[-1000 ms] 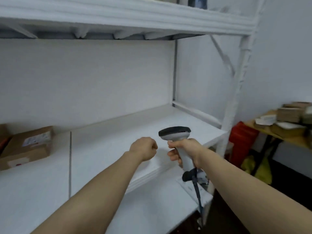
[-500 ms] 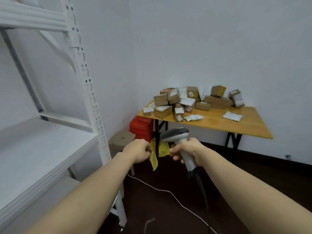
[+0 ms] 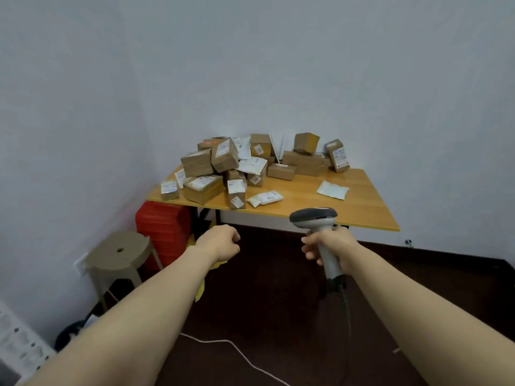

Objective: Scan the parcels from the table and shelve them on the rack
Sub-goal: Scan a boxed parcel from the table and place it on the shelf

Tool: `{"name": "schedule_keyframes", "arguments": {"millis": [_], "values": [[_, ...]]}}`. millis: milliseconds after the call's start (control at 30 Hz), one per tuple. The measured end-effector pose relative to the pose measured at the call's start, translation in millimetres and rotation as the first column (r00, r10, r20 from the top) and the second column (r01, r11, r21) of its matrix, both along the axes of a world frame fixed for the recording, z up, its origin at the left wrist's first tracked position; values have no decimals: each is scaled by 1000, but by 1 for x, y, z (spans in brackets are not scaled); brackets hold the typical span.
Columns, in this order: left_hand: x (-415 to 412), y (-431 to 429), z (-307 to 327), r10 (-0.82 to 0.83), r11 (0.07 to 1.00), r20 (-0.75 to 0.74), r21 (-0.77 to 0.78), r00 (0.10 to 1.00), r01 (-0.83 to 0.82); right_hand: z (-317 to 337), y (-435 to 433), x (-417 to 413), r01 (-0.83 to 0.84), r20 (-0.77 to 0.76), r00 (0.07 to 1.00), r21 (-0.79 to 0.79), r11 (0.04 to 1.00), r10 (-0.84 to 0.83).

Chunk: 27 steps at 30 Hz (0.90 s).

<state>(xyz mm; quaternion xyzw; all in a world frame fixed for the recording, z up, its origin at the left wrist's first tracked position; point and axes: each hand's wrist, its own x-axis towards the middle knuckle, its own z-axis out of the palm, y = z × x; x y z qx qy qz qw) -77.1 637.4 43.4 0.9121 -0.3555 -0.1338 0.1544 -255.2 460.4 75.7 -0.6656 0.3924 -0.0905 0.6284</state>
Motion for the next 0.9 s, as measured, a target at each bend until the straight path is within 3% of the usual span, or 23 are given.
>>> {"name": "schedule_keyframes", "arguments": {"millis": [500,900], "values": [[168,-126,-52,227,970,-54,106,972,-221,-49,-140,206,-86,-21,996,142,986,90],[308,-271,-114,563,826,-144,78,814,-558,-112,-273,381,-274,-84,950,241,931,301]]}}
